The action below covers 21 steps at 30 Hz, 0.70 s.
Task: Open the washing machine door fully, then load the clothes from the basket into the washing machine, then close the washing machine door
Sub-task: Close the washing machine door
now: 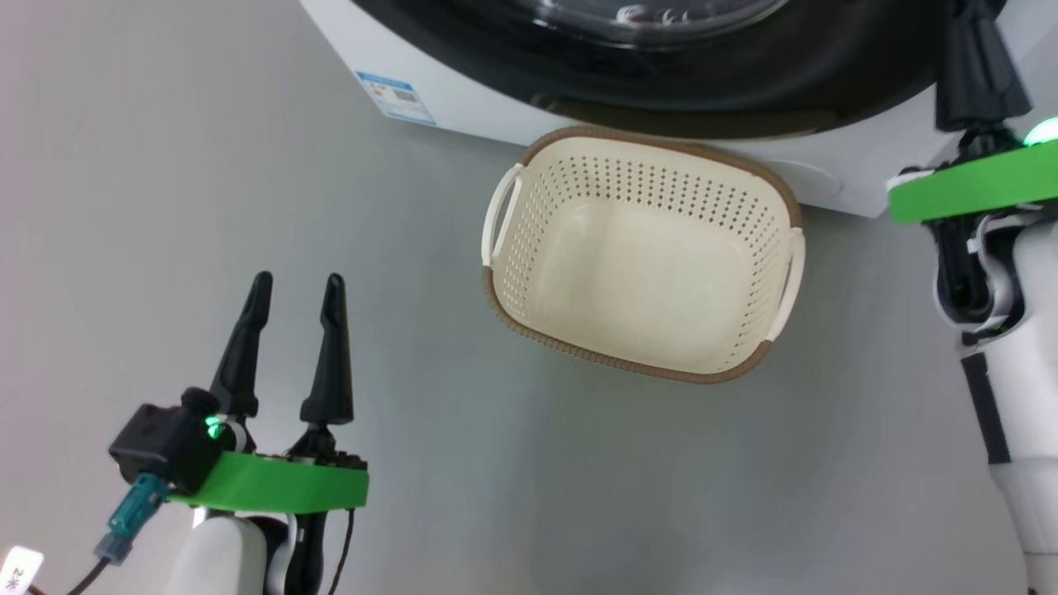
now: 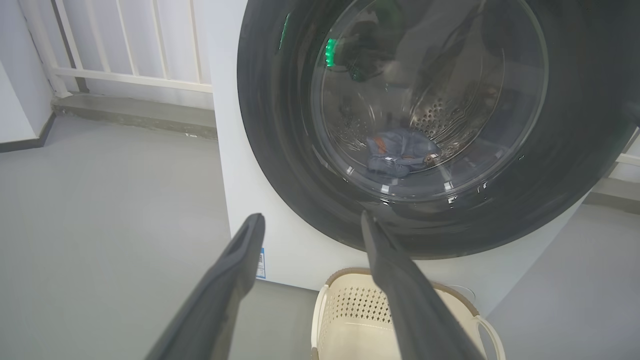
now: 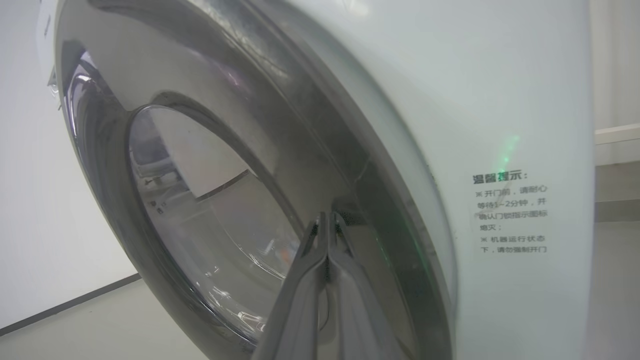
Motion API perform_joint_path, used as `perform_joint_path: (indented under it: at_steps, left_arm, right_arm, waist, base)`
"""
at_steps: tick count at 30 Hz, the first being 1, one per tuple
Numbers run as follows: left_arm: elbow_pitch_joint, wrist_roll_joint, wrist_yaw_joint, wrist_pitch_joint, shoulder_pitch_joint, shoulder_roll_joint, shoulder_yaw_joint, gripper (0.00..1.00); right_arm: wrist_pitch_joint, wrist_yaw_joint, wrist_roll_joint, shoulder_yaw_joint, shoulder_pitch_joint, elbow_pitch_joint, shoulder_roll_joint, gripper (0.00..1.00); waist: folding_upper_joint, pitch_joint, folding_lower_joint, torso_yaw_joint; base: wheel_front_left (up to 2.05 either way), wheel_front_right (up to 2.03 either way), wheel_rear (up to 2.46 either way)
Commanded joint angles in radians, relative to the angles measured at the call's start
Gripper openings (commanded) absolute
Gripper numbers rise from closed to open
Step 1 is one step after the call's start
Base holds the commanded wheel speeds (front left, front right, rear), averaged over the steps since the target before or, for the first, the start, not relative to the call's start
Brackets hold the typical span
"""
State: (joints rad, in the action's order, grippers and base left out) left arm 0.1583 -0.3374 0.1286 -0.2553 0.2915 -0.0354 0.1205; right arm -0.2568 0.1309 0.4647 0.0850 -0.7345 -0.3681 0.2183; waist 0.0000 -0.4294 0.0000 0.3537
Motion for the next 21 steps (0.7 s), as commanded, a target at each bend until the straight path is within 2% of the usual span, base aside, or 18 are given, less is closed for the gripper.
perform_joint_path:
  at_steps: [1, 10, 21]
  left_arm:
    - [-0.03, -0.013, 0.002, -0.006, 0.021, -0.015, -0.028, 1.0]
    - [-0.036, -0.023, 0.002, -0.006, 0.05, -0.015, -0.027, 1.0]
    - [0.004, 0.001, 0.002, -0.006, 0.033, -0.015, -0.046, 1.0]
  right_arm:
    - [-0.005, 0.0, -0.011, -0.01, -0.031, 0.021, -0.007, 0.0]
    - [-0.005, 0.0, -0.021, -0.066, -0.093, 0.013, -0.013, 0.0]
    - [-0.005, 0.0, -0.013, -0.001, 0.012, 0.041, -0.031, 0.0]
  waist:
    - [0.0, -0.022, 0.0, 0.02]
    - [0.0, -0.061, 0.0, 0.031]
    - [0.0, -0.01, 0.0, -0.007]
  base:
    - [0.0, 0.0, 0.0]
    - [0.0, 0.0, 0.0]
    - [0.0, 0.0, 0.0]
